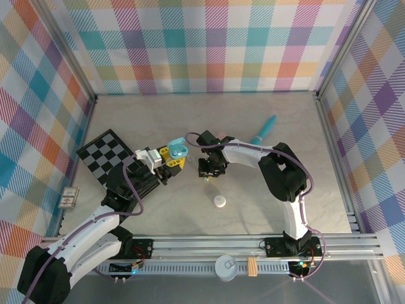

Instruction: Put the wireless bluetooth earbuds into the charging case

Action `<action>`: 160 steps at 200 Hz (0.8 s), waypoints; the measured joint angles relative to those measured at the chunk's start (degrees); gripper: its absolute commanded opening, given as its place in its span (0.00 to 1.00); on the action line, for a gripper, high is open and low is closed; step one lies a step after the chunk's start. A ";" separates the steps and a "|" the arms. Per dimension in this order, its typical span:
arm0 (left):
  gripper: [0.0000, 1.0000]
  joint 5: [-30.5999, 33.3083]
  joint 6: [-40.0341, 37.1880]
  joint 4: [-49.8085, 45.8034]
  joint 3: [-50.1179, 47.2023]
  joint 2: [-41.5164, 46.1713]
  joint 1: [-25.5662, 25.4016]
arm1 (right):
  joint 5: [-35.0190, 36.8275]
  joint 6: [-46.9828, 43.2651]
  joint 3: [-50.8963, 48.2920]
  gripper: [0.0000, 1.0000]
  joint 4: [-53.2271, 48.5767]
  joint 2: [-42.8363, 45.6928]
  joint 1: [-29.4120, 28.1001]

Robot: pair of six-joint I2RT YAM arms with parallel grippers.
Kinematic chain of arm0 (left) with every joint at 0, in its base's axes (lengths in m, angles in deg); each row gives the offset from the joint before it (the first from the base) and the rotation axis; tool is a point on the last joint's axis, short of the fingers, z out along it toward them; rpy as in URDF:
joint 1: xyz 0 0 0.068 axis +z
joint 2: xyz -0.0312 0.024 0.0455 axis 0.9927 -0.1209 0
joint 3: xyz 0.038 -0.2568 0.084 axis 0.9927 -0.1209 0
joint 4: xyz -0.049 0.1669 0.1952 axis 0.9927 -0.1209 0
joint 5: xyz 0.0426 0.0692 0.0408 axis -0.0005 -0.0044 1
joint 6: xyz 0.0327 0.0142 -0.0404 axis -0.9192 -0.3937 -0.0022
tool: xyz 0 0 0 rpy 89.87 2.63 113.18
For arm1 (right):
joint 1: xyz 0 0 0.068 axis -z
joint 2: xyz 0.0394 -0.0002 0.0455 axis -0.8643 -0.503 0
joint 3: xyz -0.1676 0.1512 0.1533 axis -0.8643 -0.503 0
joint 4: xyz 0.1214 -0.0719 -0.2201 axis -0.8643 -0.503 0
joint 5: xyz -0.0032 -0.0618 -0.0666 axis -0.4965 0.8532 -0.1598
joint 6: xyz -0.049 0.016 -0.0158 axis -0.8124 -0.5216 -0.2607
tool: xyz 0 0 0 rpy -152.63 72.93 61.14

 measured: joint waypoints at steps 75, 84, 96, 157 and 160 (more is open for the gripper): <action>0.21 0.20 0.22 0.28 0.00 -0.68 0.00 | 1.60 -1.14 -0.55 0.19 -0.70 2.10 0.02; 0.21 0.52 0.42 0.44 0.00 -0.98 0.00 | 2.19 -1.20 -1.42 0.19 -0.72 4.07 0.04; 0.21 1.05 0.74 0.68 0.00 -1.31 0.00 | 3.19 -1.25 -3.08 0.18 -1.03 8.09 0.50; 0.21 0.15 1.70 0.42 0.15 -3.89 0.00 | 2.49 -7.61 -7.15 0.17 -0.79 30.64 3.50; 0.21 -0.02 1.68 0.35 0.20 -3.98 0.00 | 2.19 -8.04 -7.13 0.17 -0.83 31.45 3.54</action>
